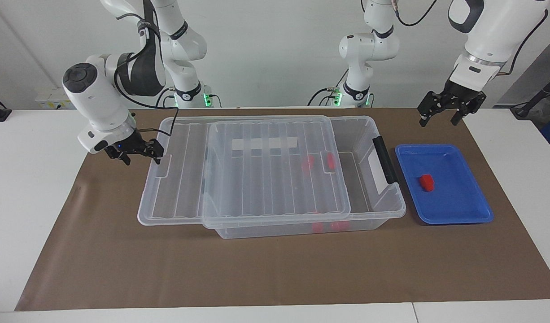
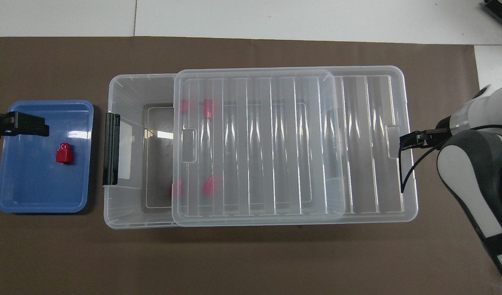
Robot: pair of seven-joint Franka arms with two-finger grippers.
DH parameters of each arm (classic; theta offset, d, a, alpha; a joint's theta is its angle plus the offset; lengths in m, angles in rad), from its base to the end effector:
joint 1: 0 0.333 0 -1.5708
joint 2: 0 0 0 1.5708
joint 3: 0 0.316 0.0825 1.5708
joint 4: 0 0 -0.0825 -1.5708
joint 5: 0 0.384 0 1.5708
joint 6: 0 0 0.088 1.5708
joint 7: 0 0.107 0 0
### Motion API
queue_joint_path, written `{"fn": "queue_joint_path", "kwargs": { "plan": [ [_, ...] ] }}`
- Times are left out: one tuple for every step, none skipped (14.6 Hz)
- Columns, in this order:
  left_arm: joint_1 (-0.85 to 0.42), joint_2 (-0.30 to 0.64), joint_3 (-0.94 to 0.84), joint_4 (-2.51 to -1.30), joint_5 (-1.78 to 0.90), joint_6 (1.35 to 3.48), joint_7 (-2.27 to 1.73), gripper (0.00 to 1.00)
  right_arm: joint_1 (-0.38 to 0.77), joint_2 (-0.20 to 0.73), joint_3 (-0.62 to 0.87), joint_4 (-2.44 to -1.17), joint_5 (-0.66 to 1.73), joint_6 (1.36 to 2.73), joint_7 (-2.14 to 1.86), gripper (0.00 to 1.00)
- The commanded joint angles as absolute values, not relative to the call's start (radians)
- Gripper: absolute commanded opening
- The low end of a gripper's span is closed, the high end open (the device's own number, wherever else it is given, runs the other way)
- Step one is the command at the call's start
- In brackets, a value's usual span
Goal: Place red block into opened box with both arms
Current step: 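Slide the clear lid away from the blue tray with the right gripper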
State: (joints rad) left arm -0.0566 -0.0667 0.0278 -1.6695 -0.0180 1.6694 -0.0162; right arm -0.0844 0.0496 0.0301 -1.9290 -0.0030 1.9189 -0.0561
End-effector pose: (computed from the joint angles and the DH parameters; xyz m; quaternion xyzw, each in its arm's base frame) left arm 0.5424 -0.0169 0.6231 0.9994 -0.0057 0.0330 0.0107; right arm 0.5639 -0.0311 0.4559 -0.9996 -0.0015 0.0298 0.0010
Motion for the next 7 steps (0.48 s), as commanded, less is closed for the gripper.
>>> {"fn": "queue_joint_path", "kwargs": {
  "plan": [
    [-0.057, -0.080, 0.031, -1.678, 0.000, 1.658, -0.017, 1.00, -0.118, 0.021, 0.040, -1.959, 0.002, 1.913, -0.104, 0.99],
    [-0.057, -0.080, 0.034, -1.678, 0.000, 1.661, -0.017, 1.00, -0.130, 0.021, 0.040, -1.959, 0.002, 1.913, -0.104, 0.99],
    [-0.057, -0.080, 0.034, -1.680, 0.000, 1.655, -0.015, 1.00, -0.144, 0.021, 0.040, -1.959, 0.002, 1.911, -0.106, 0.99],
    [-0.057, -0.081, 0.035, -1.680, 0.000, 1.648, -0.017, 1.00, -0.155, 0.021, 0.040, -1.959, 0.002, 1.911, -0.107, 0.99],
    [-0.055, -0.083, 0.037, -1.680, 0.000, 1.635, -0.017, 1.00, -0.167, 0.021, 0.040, -1.959, 0.000, 1.913, -0.109, 0.99],
    [-0.046, -0.086, 0.038, -1.681, 0.000, 1.631, -0.015, 1.00, -0.176, 0.021, 0.040, -1.959, 0.000, 1.913, -0.123, 0.99],
    [-0.031, -0.090, 0.038, -1.690, 0.000, 1.622, -0.012, 1.00, -0.182, 0.021, 0.040, -1.959, 0.000, 1.913, -0.142, 0.99]
  ]
}}
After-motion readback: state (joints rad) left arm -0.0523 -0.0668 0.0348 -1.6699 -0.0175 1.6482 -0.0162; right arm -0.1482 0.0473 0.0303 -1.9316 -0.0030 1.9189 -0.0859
